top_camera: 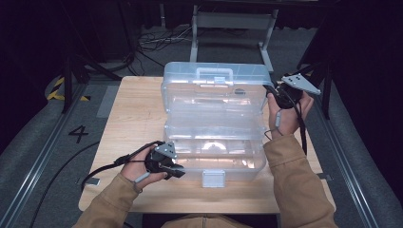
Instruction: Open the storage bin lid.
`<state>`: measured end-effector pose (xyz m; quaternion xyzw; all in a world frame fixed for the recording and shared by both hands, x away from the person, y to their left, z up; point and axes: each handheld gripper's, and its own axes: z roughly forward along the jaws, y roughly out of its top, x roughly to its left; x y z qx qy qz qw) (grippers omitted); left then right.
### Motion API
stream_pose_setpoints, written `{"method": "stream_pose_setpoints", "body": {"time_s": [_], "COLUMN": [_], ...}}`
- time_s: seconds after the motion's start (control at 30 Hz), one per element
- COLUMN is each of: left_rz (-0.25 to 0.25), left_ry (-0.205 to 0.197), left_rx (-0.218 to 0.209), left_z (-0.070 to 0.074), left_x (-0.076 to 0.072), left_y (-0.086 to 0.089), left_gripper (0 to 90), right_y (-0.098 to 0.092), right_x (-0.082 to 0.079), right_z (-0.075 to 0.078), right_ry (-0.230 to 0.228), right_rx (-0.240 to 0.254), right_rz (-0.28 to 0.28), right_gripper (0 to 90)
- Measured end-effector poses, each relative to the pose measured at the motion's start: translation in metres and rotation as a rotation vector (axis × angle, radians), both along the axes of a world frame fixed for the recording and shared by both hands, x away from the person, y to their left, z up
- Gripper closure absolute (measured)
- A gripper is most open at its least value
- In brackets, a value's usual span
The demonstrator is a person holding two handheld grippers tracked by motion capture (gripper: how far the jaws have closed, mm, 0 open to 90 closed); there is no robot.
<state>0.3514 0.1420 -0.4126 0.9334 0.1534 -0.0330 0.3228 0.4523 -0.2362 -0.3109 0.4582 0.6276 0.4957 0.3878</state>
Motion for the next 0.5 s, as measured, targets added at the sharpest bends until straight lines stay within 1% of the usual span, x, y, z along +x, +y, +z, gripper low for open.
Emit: {"method": "stream_pose_setpoints", "body": {"time_s": [0.17, 0.3, 0.5], "left_rz": [-0.003, -0.003, -0.011], "left_ry": [0.002, -0.001, -0.01], "left_rx": [0.002, 0.006, 0.015], "left_z": [0.0, 0.0, 0.0], "left_x": [0.0, 0.0, 0.0], "left_y": [0.0, -0.001, -0.002], "left_gripper": [78.1, 78.2, 78.5], "right_y": [0.001, 0.0, -0.001], "right_x": [0.005, 0.009, 0.017], "right_z": [0.0, 0.002, 0.002], "right_ry": [0.009, 0.027, 0.05], "right_rx": [-0.004, -0.009, 0.004], "right_rz": [-0.008, -0.011, -0.007], "right_gripper": [79.7, 79.9, 80.0]}}
